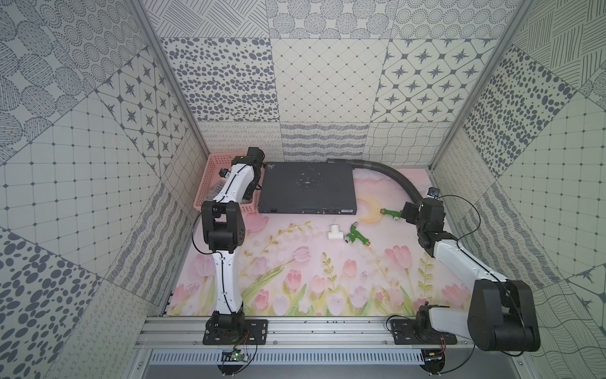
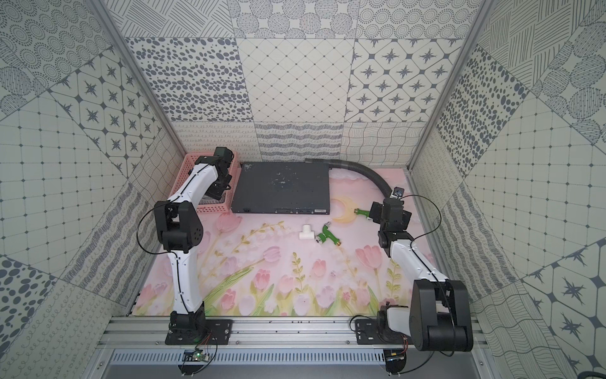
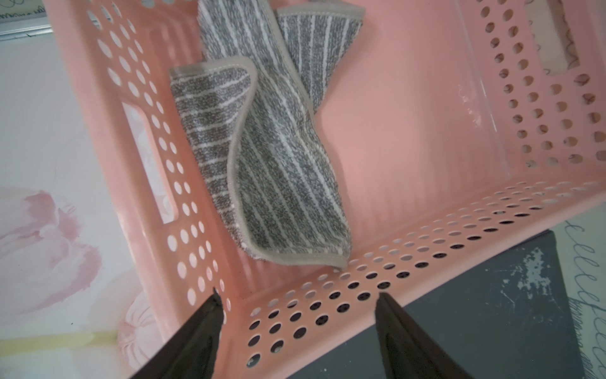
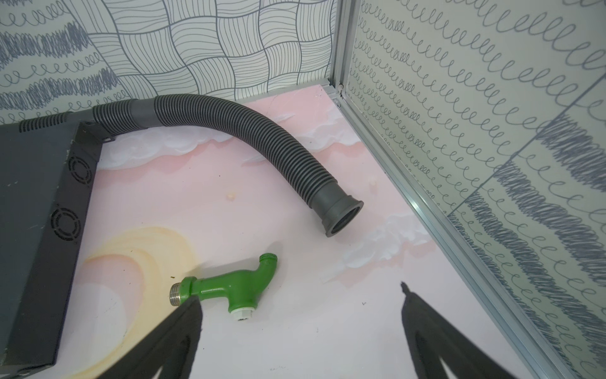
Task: Fold the square dishcloth
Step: Pick up the cleaning item from the bin.
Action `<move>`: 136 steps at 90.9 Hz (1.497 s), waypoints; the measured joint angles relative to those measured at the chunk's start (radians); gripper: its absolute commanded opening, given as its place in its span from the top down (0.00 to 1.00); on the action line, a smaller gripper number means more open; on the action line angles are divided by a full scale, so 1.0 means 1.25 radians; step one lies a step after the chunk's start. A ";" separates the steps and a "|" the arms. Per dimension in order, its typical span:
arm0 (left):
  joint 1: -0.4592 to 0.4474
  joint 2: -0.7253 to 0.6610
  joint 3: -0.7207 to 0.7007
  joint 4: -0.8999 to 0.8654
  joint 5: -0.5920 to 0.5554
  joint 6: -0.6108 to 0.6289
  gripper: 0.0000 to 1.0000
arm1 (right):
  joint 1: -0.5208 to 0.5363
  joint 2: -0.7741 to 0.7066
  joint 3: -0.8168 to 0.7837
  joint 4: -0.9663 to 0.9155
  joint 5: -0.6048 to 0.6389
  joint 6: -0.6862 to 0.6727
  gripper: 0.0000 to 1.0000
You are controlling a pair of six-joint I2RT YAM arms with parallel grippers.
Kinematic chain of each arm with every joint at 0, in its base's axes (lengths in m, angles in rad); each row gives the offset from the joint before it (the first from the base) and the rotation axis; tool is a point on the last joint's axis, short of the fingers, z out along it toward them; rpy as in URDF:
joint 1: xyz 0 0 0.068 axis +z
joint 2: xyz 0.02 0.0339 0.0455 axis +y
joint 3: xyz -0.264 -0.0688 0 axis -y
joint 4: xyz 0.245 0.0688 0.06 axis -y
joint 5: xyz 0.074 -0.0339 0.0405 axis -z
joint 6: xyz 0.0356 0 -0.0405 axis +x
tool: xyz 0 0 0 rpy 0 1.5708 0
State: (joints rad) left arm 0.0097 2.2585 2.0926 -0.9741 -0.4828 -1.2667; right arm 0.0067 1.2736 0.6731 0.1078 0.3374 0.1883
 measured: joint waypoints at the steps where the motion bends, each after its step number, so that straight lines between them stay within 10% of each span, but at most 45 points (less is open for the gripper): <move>1: 0.000 0.000 -0.002 0.000 -0.001 -0.001 0.25 | 0.000 -0.001 0.000 0.000 0.000 0.000 0.03; 55: 0.021 0.014 0.089 -0.001 0.018 0.055 0.26 | 0.000 -0.015 0.000 -0.001 0.004 0.006 0.03; 136: 0.166 0.165 0.399 -0.294 0.300 0.849 0.23 | 0.000 -0.046 -0.013 -0.005 0.007 0.018 0.03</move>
State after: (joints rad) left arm 0.2169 2.4653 2.5916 -1.3422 -0.1081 -0.2058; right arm 0.0071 1.2163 0.6571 0.1013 0.3458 0.2111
